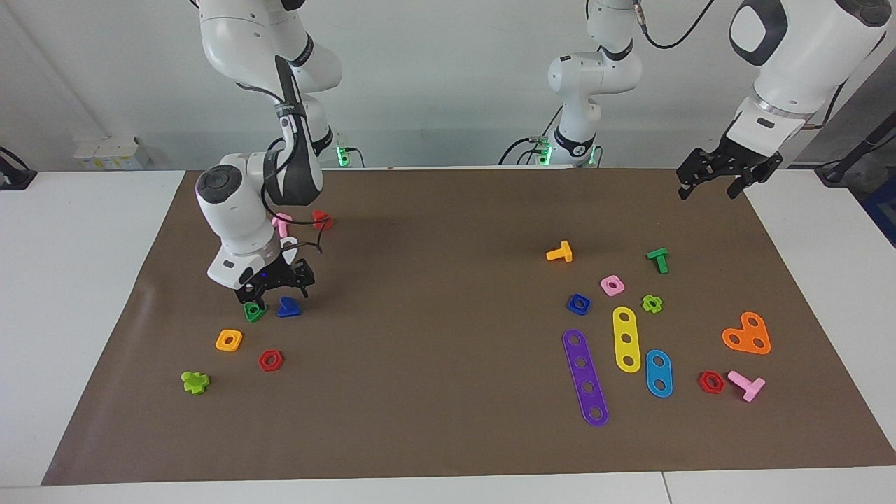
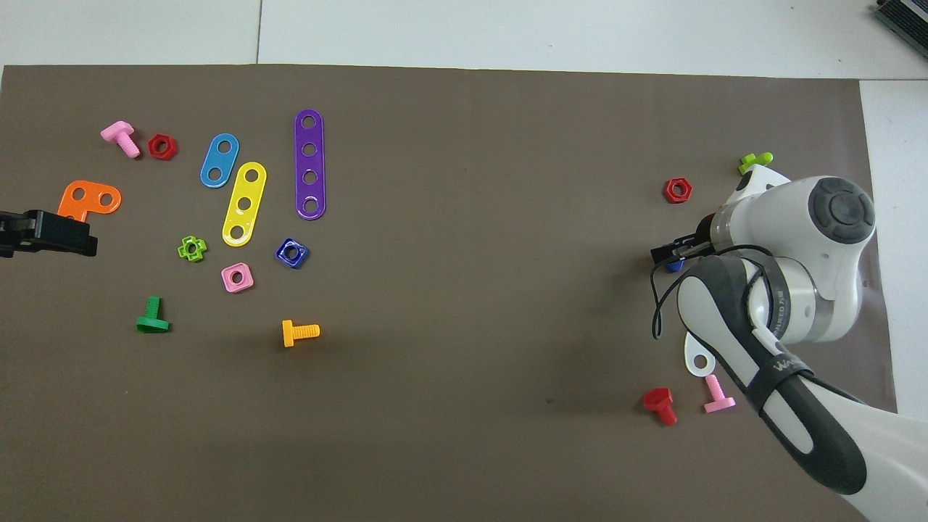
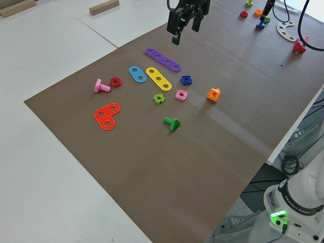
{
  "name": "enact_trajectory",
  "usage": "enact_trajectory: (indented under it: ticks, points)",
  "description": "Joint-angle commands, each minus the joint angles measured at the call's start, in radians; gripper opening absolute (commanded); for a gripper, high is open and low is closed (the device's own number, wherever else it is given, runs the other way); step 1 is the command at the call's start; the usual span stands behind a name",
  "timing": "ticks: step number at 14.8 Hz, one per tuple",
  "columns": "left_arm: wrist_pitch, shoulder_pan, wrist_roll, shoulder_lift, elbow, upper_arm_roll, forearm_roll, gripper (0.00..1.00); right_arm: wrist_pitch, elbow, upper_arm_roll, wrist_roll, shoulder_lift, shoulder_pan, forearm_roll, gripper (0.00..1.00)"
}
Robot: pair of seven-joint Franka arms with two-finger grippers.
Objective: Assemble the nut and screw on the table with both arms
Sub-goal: 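Lower the right gripper and grasp the blue screw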
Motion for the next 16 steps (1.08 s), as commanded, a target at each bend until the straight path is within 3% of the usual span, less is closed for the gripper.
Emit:
enact_trajectory:
  ticks: [1,3,12,15,16]
  points:
    - [0.019,-0.001,-0.011,-0.029,-0.037,0.0,0.019,1.0,0.028,-0.015,0.005,-0.066,0.006,-0.018,0.048,0.72]
    - [0.019,-0.001,-0.011,-0.029,-0.037,0.0,0.019,1.0,0.034,-0.026,0.005,-0.068,0.011,-0.018,0.051,0.54]
    - [0.019,-0.001,-0.011,-0.029,-0.037,0.0,0.019,1.0,0.068,-0.033,0.006,-0.065,0.038,-0.015,0.053,0.4]
    - [0.019,-0.001,-0.011,-0.029,-0.037,0.0,0.019,1.0,0.06,-0.029,0.006,-0.066,0.038,-0.015,0.053,0.07]
    - [0.019,-0.001,-0.011,-0.029,-0.037,0.0,0.019,1.0,0.057,-0.026,0.006,-0.065,0.038,-0.015,0.053,0.0]
